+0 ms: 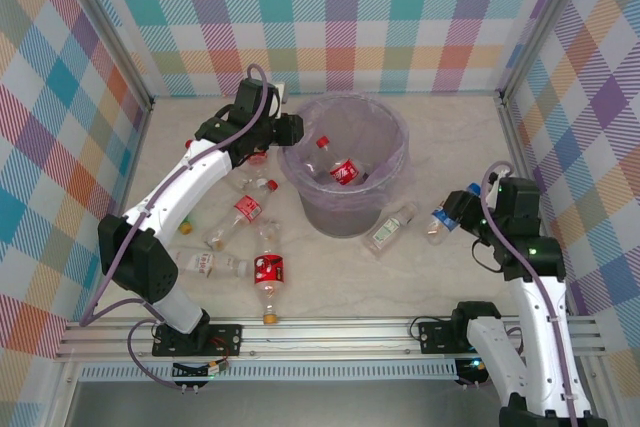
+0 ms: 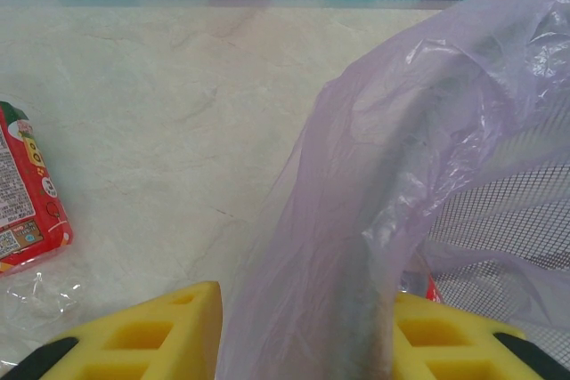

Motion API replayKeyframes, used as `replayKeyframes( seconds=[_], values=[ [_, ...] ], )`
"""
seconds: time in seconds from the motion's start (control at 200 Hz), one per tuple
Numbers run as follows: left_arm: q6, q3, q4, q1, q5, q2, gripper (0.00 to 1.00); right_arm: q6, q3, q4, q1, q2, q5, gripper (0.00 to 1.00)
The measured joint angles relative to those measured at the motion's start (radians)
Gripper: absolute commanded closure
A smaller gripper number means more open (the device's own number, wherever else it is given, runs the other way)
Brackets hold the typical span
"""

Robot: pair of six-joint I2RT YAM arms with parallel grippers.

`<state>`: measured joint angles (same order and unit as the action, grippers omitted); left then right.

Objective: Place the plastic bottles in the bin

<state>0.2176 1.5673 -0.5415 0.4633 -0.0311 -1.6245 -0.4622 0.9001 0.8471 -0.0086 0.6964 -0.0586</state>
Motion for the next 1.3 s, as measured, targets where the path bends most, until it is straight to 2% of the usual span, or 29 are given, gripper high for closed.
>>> replayKeyframes(
  seconds=[0.17,0.36,0.605,0.67,0.84,0.93,1.13,1.3],
  values=[
    [-0.002,-0.005,-0.001,0.000,0.012,0.005,0.60,0.058,0.143,0.032,0.000,0.056,0.060,0.47],
    [-0.005,-0.006,-0.002,0.000,0.018,0.005,0.60,0.124,0.338,0.036,0.000,0.123,0.056,0.46],
    [-0.006,-0.008,-0.005,0.000,0.033,0.010,0.60,0.138,0.568,0.000,0.008,0.242,-0.111,0.46],
    [-0.006,-0.009,-0.005,0.000,0.034,0.010,0.60,0.138,0.617,-0.024,0.048,0.281,-0.135,0.46],
    [-0.009,-0.009,-0.005,0.000,0.034,0.010,0.60,0.194,0.781,-0.056,0.303,0.442,-0.117,0.46],
    [-0.009,-0.009,-0.005,0.000,0.034,0.011,0.60,0.248,0.858,-0.057,0.399,0.547,-0.114,0.46],
    [-0.010,-0.017,-0.006,0.000,0.036,0.018,0.60,0.427,0.941,-0.025,0.553,0.742,-0.041,0.46],
    [-0.010,-0.019,-0.006,0.000,0.036,0.019,0.60,0.551,0.940,0.011,0.612,0.841,0.007,0.47]
  ],
)
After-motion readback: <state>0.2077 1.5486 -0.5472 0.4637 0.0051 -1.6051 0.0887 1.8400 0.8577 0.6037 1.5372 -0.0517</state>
